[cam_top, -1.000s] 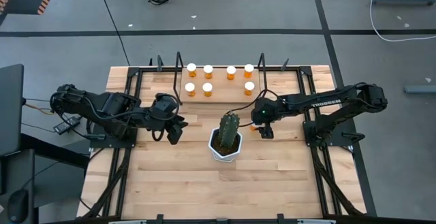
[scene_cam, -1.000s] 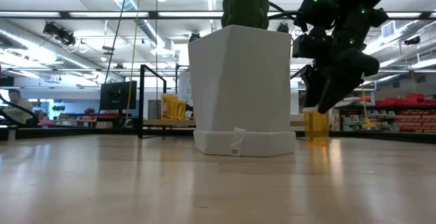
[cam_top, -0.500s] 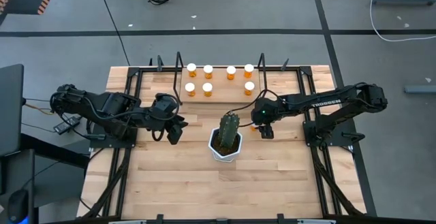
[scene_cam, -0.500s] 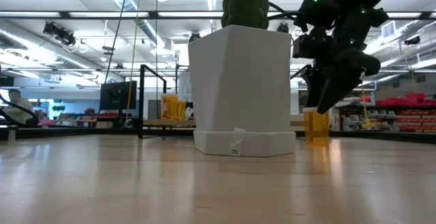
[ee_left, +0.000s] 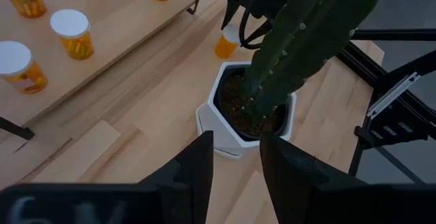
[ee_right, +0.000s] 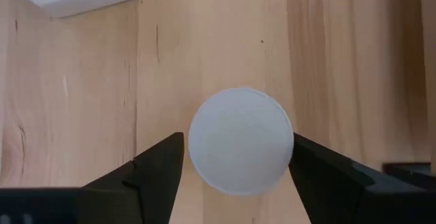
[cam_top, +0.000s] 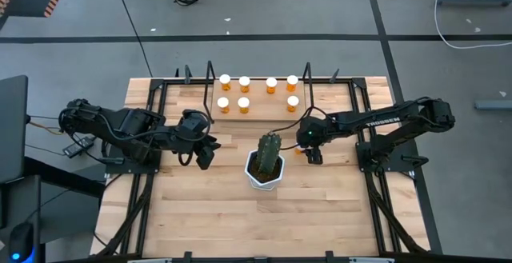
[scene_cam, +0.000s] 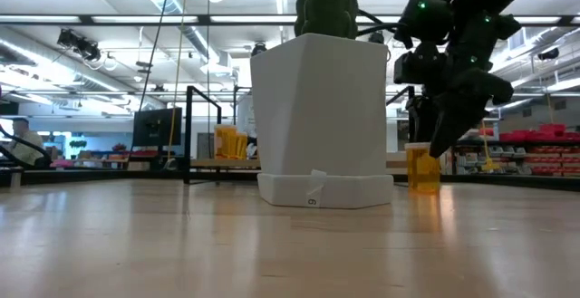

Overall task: Pick and place medicine bottles onto shelf by color
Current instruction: Put the orange medicine bottle on the shelf

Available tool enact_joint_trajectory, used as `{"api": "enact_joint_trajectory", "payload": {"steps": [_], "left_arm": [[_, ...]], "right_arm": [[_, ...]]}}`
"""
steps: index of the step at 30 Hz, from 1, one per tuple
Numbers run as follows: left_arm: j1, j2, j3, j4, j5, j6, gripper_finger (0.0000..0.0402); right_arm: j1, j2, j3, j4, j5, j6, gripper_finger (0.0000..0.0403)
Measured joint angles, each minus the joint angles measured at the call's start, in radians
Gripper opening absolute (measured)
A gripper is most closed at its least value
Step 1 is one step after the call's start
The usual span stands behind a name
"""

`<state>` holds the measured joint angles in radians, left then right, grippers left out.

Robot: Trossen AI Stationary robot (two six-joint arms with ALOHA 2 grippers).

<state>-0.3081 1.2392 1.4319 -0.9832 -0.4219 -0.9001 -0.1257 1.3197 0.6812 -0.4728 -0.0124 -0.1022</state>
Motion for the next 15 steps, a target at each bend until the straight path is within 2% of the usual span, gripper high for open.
{"api": "enact_joint_trajectory", "payload": {"steps": [15], "left_arm": [[0.0, 0.0, 0.0, 0.0, 0.0, -0.002, 0.0128]], "right_arm": [[0.0, 0.0, -0.005, 0.005, 0.0, 0.047, 0.0262]]}}
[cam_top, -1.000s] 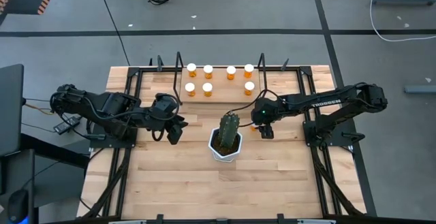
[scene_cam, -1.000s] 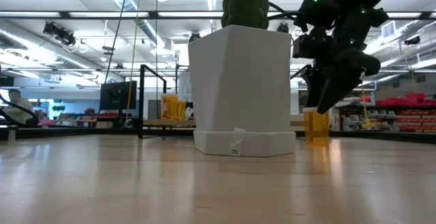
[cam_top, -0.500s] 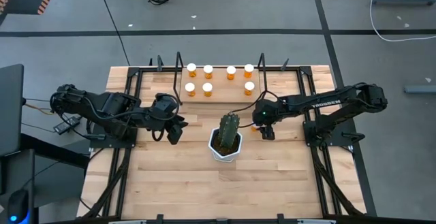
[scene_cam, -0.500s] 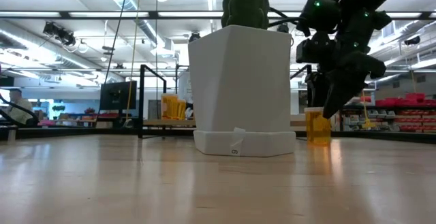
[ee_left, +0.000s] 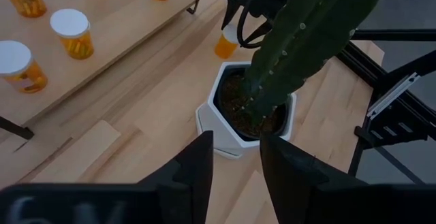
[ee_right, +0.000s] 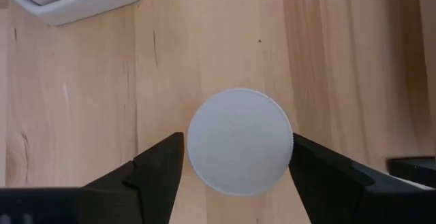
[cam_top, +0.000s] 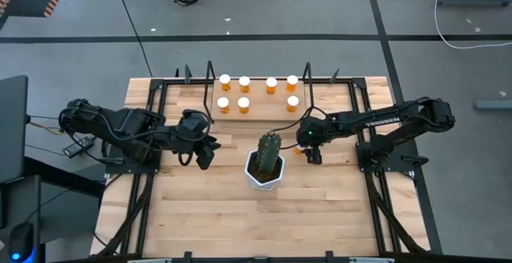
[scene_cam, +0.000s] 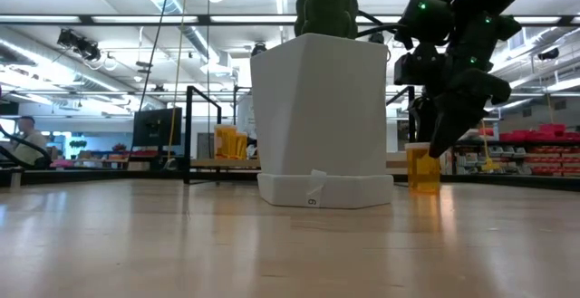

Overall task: Pick and place medicine bottles onto shelf by color
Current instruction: Put the orange medicine bottle on the shelf

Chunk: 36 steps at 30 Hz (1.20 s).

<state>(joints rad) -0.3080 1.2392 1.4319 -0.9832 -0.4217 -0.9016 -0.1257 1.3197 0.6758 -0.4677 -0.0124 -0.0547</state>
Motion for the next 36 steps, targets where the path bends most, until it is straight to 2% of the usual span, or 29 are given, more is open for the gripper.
{"api": "enact_joint_trajectory", "payload": {"steps": [22, 30, 36], "left_arm": [[0.0, 0.0, 0.0, 0.0, 0.0, -0.002, 0.0123], [0.0, 0.0, 0.0, 0.0, 0.0, -0.001, 0.0125], [0.0, 0.0, 0.0, 0.0, 0.0, -0.001, 0.0123]], "right_arm": [[0.0, 0.0, 0.002, 0.0, 0.0, -0.008, 0.0233], [0.0, 0.0, 0.051, 0.0, 0.001, -0.008, 0.0233], [0.0, 0.0, 0.122, -0.005, 0.041, 0.003, 0.0232]]}}
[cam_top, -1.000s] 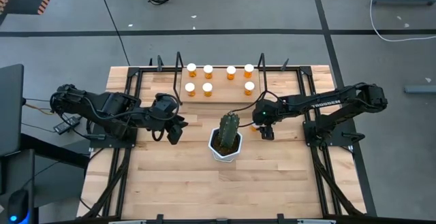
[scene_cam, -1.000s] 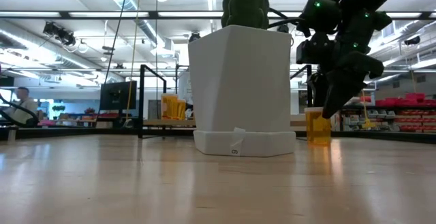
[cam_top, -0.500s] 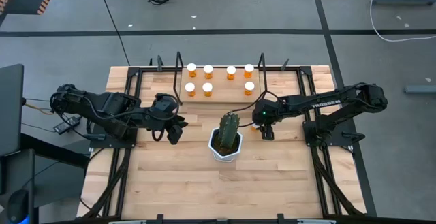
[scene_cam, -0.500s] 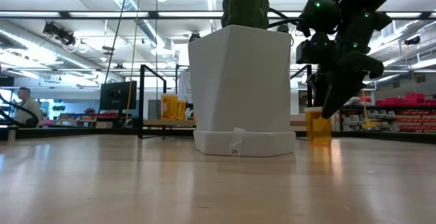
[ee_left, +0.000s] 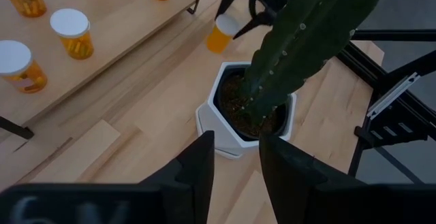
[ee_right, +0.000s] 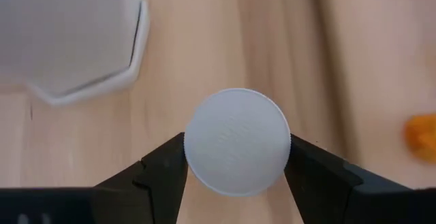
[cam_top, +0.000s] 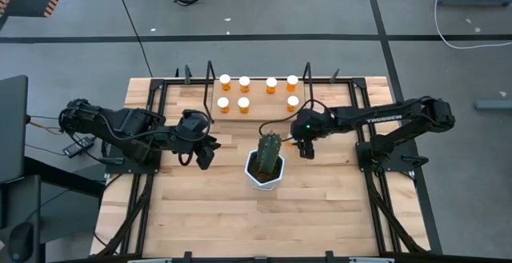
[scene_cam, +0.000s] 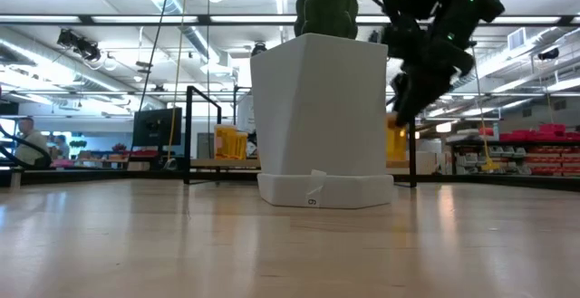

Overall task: Pick and place medicine bottles onto shelf by color
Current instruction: Put the orange medicine bottle on the shelf

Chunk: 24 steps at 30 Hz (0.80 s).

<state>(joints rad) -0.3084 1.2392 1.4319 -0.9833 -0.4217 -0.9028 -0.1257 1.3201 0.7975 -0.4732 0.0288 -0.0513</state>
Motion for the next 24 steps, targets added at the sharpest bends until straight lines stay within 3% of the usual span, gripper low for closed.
{"api": "enact_joint_trajectory", "payload": {"steps": [14, 24], "left_arm": [[0.0, 0.0, 0.0, 0.0, 0.0, 0.025, 0.0128], [0.0, 0.0, 0.0, -0.001, 0.0, 0.031, 0.0128]], "right_arm": [[-0.076, 0.004, 0.168, -0.045, 0.056, -0.027, 0.0232], [-0.149, 0.225, 0.428, -0.162, 0.059, -0.072, 0.0232]]}}
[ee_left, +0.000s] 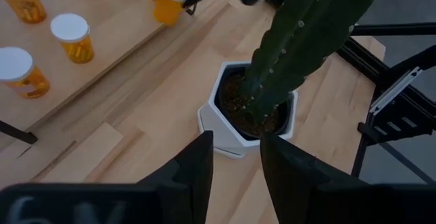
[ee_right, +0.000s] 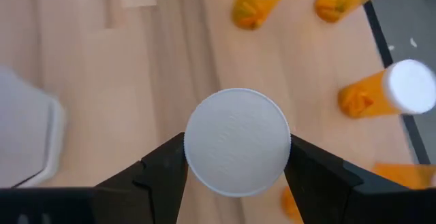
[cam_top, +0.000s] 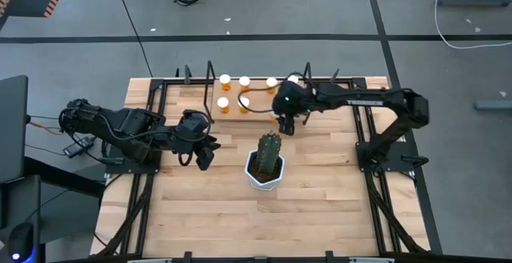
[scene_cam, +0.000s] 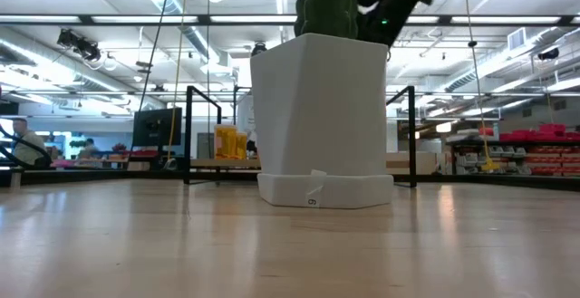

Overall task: Pick and place medicine bottles onto shelf by color
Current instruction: Put the orange medicine bottle on the shelf

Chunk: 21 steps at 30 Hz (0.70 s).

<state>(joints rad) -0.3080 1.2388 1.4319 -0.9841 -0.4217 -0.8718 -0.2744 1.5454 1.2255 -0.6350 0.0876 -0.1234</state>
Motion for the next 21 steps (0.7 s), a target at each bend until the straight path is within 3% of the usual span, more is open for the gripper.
{"api": "enact_joint_trajectory", "payload": {"steps": [7, 21], "left_arm": [[-0.01, 0.0, 0.0, 0.0, 0.0, -0.005, 0.013], [0.006, 0.0, 0.0, 0.002, 0.0, 0.075, 0.0132]], "right_arm": [[-0.066, 0.097, 0.128, -0.024, -0.02, -0.008, 0.0232], [-0.107, 0.136, 0.137, 0.02, -0.076, -0.026, 0.0232]]}}
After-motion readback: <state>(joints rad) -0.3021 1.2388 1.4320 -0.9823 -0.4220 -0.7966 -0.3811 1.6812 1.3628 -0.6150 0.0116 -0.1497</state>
